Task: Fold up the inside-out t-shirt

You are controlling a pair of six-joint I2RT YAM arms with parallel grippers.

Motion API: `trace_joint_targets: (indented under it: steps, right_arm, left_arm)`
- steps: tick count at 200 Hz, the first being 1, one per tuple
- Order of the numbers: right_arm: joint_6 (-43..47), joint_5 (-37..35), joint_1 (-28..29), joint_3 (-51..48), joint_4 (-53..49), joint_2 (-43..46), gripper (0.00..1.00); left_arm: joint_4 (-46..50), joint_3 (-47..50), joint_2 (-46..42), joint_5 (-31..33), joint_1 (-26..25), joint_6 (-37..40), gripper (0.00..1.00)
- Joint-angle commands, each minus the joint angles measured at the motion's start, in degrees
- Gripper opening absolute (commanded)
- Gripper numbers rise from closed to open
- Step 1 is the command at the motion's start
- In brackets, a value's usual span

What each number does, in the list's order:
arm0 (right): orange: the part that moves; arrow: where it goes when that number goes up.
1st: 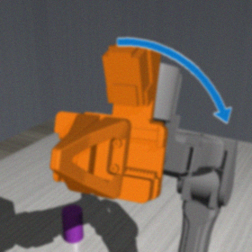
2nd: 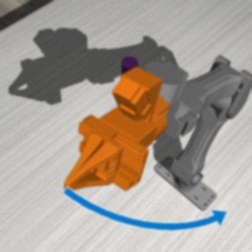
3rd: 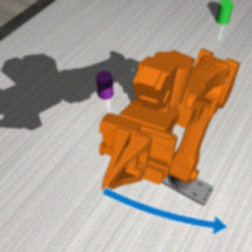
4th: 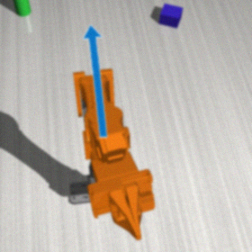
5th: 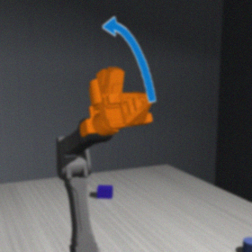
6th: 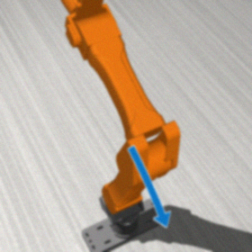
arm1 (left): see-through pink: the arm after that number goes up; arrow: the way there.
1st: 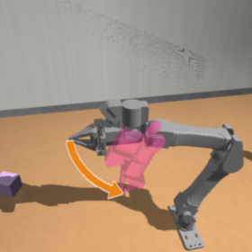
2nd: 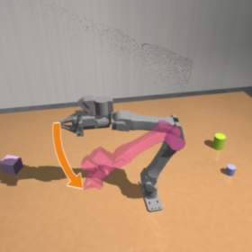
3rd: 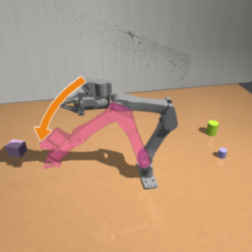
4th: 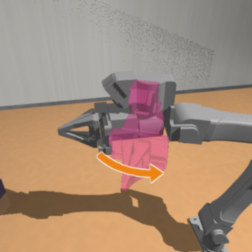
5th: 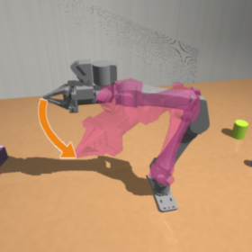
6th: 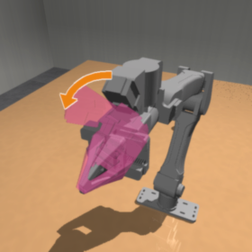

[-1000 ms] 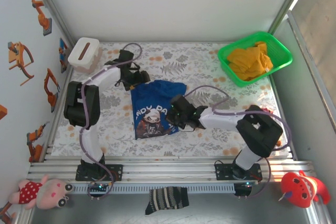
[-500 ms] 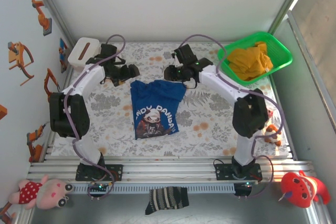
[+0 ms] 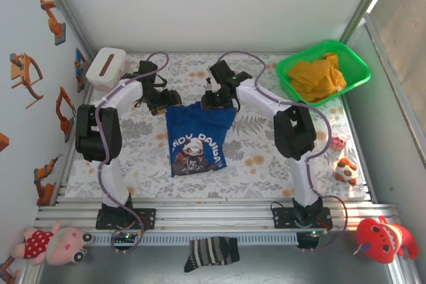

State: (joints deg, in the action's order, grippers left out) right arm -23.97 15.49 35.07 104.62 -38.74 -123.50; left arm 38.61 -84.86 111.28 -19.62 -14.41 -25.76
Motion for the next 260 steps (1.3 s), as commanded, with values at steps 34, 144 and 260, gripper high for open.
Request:
trace_joint_targets:
  steps: [34, 144, 260]
  right_arm:
    - [-2.1, 1.0, 0.2, 8.6, -0.9, -7.8, 0.44]
    - [-1.5, 0.7, -5.2, 5.4, -0.4, -1.1, 0.0]
    - [-6.6, 6.5, -10.1, 9.3, 3.1, -9.1, 0.21]
  left_arm:
    - [1.5, -2.3, 3.6, -1.5, -1.1, 1.8, 0.69]
    - [3.2, -4.3, 2.2, -4.4, -1.4, 3.3, 0.0]
    - [0.3, -6.1, -1.0, -6.8, -0.6, -4.3, 0.18]
